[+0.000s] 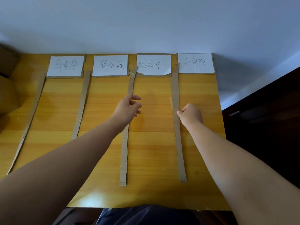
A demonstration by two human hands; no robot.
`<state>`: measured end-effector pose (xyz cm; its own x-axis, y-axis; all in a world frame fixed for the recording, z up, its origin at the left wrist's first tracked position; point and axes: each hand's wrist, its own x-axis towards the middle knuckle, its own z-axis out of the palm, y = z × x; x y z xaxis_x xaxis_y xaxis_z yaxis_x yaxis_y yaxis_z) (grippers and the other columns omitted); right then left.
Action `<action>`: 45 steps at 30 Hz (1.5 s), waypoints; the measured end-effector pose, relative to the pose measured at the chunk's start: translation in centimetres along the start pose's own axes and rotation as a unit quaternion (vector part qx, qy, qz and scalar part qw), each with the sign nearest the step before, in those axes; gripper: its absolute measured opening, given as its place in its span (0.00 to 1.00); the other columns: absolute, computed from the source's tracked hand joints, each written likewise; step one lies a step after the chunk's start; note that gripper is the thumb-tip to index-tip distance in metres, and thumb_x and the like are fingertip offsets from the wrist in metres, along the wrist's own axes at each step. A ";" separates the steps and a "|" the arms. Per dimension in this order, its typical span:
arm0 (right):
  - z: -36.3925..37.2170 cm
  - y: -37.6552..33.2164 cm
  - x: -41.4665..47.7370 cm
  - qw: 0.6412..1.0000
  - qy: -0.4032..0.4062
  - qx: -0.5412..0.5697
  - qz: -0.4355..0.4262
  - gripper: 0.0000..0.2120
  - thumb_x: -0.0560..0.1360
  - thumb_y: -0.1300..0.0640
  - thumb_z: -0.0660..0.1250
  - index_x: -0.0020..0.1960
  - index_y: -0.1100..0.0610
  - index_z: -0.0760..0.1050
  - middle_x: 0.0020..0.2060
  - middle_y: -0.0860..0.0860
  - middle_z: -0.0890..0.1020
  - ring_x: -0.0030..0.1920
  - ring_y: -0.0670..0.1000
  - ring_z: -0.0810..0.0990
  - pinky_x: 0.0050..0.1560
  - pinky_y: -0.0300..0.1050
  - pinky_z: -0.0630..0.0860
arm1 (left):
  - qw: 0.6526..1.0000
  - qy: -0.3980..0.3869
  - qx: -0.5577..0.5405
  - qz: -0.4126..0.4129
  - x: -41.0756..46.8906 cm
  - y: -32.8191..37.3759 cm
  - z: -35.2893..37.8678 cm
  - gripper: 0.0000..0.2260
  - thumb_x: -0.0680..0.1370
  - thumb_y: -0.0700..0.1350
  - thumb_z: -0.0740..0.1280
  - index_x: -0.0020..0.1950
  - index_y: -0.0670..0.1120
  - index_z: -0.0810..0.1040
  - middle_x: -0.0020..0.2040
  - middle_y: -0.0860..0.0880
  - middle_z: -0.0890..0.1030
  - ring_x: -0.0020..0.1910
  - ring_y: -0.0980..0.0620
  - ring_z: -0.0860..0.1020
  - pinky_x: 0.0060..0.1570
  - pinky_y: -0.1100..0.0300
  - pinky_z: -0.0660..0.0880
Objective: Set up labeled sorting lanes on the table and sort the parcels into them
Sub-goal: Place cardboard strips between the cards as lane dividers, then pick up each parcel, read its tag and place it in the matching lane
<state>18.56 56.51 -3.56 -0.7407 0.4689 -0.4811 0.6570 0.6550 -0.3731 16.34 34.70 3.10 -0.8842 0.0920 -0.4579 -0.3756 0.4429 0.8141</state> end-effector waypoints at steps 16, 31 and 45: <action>0.3 -9.8 -9.8 0.994 0.055 0.071 -0.063 0.07 0.78 0.57 0.62 0.51 0.58 0.77 0.46 0.54 0.80 0.44 0.54 0.77 0.41 0.47 0.75 | 0.993 -0.030 0.097 0.066 -4.0 -2.2 -13.3 0.08 0.80 0.46 0.63 0.59 0.49 0.73 0.48 0.49 0.77 0.49 0.47 0.79 0.49 0.52 0.77; 14.0 -32.8 -23.4 0.958 -0.061 0.158 -0.233 0.04 0.79 0.57 0.63 0.50 0.57 0.75 0.50 0.53 0.79 0.50 0.54 0.78 0.51 0.49 0.76 | 0.855 0.104 0.493 0.119 -7.6 -9.3 -40.7 0.19 0.79 0.55 0.61 0.69 0.52 0.70 0.71 0.47 0.66 0.71 0.42 0.62 0.67 0.47 0.63; 17.4 -43.7 -24.5 0.945 -0.124 0.230 -0.198 0.04 0.78 0.58 0.61 0.47 0.51 0.73 0.48 0.50 0.77 0.45 0.50 0.77 0.47 0.45 0.79 | 0.870 0.187 0.455 0.038 -4.0 -11.3 -53.3 0.32 0.76 0.61 0.62 0.76 0.48 0.59 0.75 0.43 0.59 0.73 0.38 0.59 0.66 0.42 0.64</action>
<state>10.47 6.07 10.74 -0.9227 0.0505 -0.3823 0.3697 0.3972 -0.8400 9.32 -18.25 14.77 -0.9894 -0.0689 -0.1282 -0.0869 0.9863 0.1404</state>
